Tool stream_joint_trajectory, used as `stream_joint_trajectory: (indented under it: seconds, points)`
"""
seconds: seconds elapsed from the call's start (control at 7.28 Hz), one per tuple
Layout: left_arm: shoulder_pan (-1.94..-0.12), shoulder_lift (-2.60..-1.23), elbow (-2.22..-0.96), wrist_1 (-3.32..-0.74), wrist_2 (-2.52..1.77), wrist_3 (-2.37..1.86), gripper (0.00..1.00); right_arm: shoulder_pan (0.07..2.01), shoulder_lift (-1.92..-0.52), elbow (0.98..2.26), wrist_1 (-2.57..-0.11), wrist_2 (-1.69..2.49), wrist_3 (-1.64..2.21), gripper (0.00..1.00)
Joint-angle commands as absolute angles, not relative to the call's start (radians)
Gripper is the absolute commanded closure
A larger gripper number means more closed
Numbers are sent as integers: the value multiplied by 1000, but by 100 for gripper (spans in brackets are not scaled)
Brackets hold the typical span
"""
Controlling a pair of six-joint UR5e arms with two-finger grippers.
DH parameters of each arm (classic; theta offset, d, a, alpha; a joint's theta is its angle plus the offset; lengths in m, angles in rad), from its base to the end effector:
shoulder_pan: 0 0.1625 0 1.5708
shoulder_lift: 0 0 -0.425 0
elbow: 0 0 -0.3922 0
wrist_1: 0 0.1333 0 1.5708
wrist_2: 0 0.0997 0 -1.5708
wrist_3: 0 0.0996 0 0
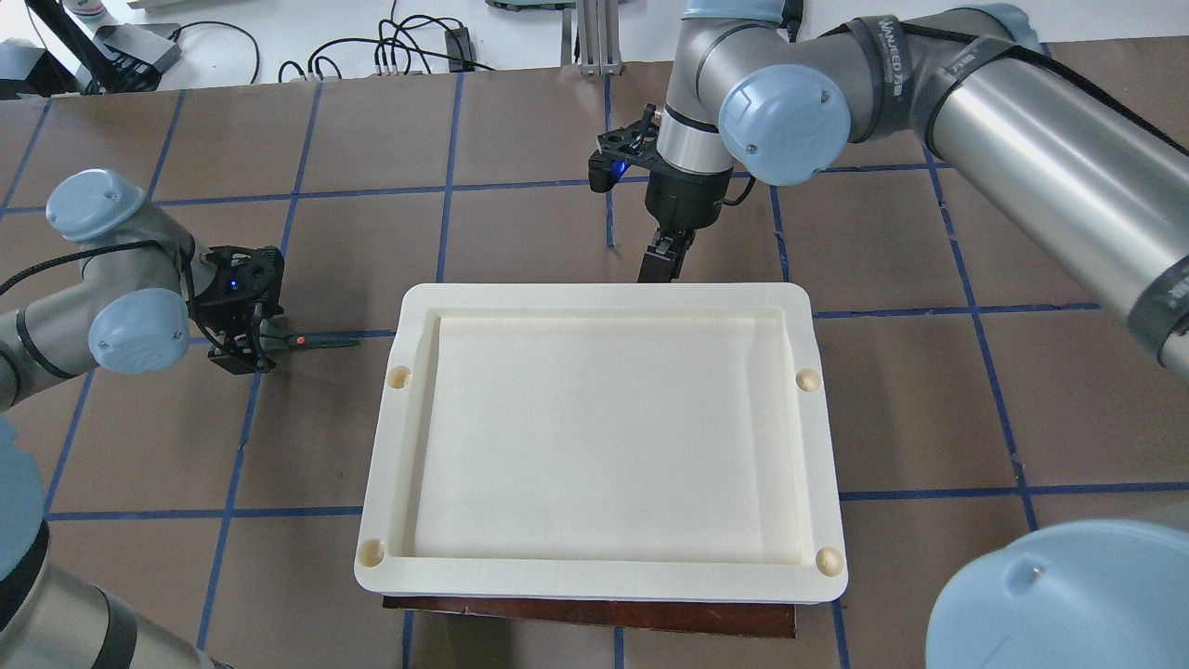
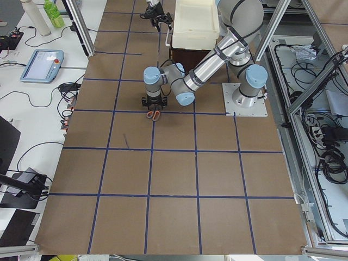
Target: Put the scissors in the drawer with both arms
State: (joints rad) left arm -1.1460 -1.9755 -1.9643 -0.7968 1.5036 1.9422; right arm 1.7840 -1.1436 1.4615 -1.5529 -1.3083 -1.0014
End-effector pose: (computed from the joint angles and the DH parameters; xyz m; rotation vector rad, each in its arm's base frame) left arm 0.0943 -0.5482 0.1706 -2.1268 -2.2453 0.0821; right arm 0.2848 -0.5636 0.3030 -1.5231 2.3000 0.2918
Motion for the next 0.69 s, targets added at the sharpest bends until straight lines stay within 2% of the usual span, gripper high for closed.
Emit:
stream_joint_trajectory:
  seconds: [0.0,0.14,0.41,0.55]
  points:
    - [-1146,-1977,-1965,-796,1506,1948,36,1787,-1144,1476,-1554,-1312,-1003,0]
    - [-1146,-1977,-1965,-796,1506,1948,36,1793,-1144,1482,-1562,-1312,-1003,0]
    - [-1146,-1979,-1965,-795,1506,1950,58,1798,-1143,1500,-1591,-1315,-1002,0]
    - [-1146,-1979,-1964,-795,1506,1951,72,1798,-1143,1505,-1594,-1315,-1002,0]
